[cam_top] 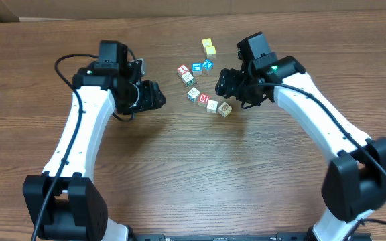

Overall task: Flip 4 blocks
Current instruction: 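Swing the right arm over to the blocks near the red M block, then grasp the cream block with the number 2 using the right gripper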

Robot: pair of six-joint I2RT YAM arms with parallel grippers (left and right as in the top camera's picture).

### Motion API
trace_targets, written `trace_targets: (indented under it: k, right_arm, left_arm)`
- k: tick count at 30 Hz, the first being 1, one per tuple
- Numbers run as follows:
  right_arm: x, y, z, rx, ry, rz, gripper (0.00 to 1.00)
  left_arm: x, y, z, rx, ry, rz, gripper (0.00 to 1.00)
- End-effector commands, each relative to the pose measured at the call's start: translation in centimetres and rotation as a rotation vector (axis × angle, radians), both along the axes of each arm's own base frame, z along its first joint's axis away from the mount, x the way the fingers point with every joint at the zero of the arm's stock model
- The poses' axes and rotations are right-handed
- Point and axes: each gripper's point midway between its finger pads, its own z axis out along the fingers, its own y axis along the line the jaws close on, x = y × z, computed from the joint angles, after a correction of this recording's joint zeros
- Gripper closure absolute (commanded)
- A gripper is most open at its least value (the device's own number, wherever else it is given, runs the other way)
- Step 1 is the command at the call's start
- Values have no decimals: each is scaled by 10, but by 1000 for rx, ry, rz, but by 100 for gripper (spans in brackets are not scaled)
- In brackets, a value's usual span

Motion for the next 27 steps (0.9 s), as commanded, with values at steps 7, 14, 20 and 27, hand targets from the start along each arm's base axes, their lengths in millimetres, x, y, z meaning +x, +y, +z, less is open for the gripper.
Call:
trace_targets:
  k: [7,14,20,27]
  right_arm:
    - [4,4,-53,-48,102,-22,21]
    - [6,5,-91,-82,148,-21,31]
    - [-2,10,-97,-90,172,-4,54]
    - [-12,20,-98,-108,181,26,57]
  left_arm:
    - [20,-34,-20,-5,-32,-74,38]
    - [41,-34,-47,24,-42,-69,41]
    - [40,-24,-71,86,9,-53,41]
    - [40,-23,-78,93,22,-52,41]
